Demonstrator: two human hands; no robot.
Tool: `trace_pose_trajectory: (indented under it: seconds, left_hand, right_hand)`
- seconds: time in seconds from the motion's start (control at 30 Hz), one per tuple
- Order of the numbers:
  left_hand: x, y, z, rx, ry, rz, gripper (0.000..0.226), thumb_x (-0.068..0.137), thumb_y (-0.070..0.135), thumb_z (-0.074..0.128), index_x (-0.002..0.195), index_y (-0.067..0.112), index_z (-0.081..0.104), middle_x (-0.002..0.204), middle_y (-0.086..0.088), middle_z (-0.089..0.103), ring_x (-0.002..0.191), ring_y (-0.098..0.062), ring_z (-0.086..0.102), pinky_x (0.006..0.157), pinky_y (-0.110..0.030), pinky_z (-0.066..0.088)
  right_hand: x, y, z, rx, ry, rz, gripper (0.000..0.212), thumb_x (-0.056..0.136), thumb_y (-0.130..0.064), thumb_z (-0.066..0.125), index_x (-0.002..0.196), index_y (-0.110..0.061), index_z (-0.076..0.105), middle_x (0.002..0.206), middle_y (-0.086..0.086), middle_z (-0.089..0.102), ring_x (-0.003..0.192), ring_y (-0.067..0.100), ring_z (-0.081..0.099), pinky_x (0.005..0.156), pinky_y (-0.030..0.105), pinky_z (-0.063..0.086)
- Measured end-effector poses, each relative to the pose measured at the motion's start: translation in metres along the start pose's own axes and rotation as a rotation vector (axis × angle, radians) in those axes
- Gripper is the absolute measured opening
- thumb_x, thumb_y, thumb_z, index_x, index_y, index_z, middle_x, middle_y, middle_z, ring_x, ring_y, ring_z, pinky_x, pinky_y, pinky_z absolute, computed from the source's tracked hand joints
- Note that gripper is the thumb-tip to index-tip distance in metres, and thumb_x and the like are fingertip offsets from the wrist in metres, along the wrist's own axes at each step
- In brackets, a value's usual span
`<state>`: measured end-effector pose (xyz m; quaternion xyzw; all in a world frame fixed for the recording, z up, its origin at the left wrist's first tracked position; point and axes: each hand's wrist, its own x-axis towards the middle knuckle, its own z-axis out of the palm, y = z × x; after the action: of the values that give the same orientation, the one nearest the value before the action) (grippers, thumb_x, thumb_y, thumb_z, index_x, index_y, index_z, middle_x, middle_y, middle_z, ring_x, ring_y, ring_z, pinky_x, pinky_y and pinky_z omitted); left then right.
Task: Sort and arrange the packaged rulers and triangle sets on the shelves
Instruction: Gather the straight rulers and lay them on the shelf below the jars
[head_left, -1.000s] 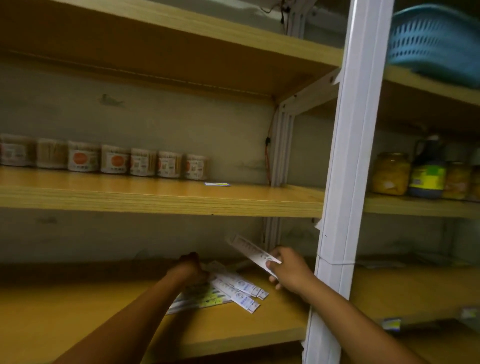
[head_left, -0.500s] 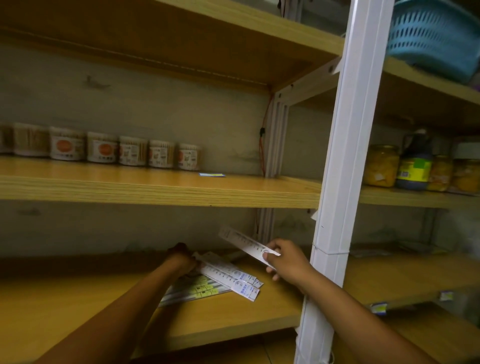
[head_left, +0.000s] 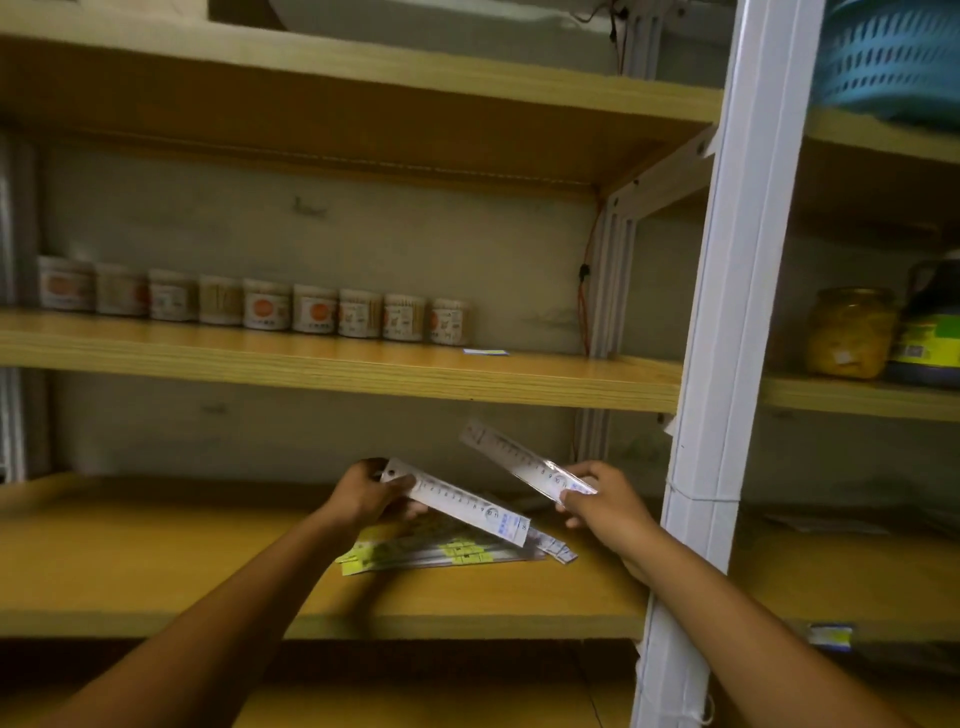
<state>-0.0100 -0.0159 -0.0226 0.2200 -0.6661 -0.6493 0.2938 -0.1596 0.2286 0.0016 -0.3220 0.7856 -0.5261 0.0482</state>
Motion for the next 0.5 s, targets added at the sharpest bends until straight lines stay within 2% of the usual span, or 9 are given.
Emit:
trace_pose_trajectory:
  seconds: [0.1, 0.17, 0.3, 0.4, 0.5]
  left_hand:
    - [-0.032, 0.011, 0.000, -0.043, 0.019, 0.029, 0.018, 0.093, 0.001, 0.055, 0.110, -0.005, 0.054, 0.090, -0.022, 0.067, 0.064, -0.024, 0.071, 0.062, -0.031, 0.061]
    - [-0.053, 0.015, 0.006, -0.053, 0.063, 0.034, 0.019, 0.093, 0.000, 0.055, 0.110, -0.006, 0.056, 0.090, -0.023, 0.067, 0.061, -0.022, 0.070, 0.061, -0.030, 0.061]
    - [-0.090, 0.015, 0.019, -0.084, 0.163, 0.040, 0.025, 0.091, -0.006, 0.054, 0.115, -0.001, 0.056, 0.101, -0.026, 0.065, 0.071, -0.028, 0.071, 0.061, -0.029, 0.061]
    - [-0.120, 0.011, 0.029, -0.094, 0.186, 0.033, 0.025, 0.089, -0.007, 0.056, 0.114, -0.004, 0.055, 0.103, -0.026, 0.066, 0.078, -0.032, 0.072, 0.063, -0.029, 0.061]
    - [-0.148, 0.012, 0.035, -0.124, 0.203, 0.036, 0.020, 0.089, -0.003, 0.058, 0.110, -0.003, 0.057, 0.103, -0.024, 0.068, 0.082, -0.031, 0.073, 0.066, -0.031, 0.062]
  right_hand:
    - [-0.009, -0.003, -0.010, 0.054, -0.018, -0.056, 0.023, 0.094, -0.007, 0.059, 0.115, -0.014, 0.058, 0.110, 0.003, 0.066, 0.084, 0.013, 0.068, 0.063, 0.021, 0.055]
    - [-0.019, -0.004, -0.019, 0.060, -0.033, -0.097, 0.024, 0.093, -0.007, 0.060, 0.115, -0.016, 0.059, 0.110, 0.001, 0.065, 0.084, 0.013, 0.068, 0.061, 0.019, 0.054]
    - [-0.040, -0.002, -0.034, 0.061, -0.039, -0.150, 0.023, 0.089, -0.007, 0.065, 0.108, -0.019, 0.058, 0.108, -0.002, 0.065, 0.081, 0.012, 0.068, 0.060, 0.019, 0.056]
    - [-0.057, 0.002, -0.047, 0.090, -0.041, -0.167, 0.024, 0.087, -0.006, 0.068, 0.105, -0.018, 0.059, 0.100, -0.007, 0.061, 0.082, 0.010, 0.065, 0.057, 0.016, 0.055]
    - [-0.074, 0.006, -0.060, 0.163, -0.042, -0.152, 0.020, 0.088, -0.005, 0.067, 0.105, -0.016, 0.062, 0.101, -0.005, 0.063, 0.083, 0.010, 0.066, 0.068, 0.023, 0.060]
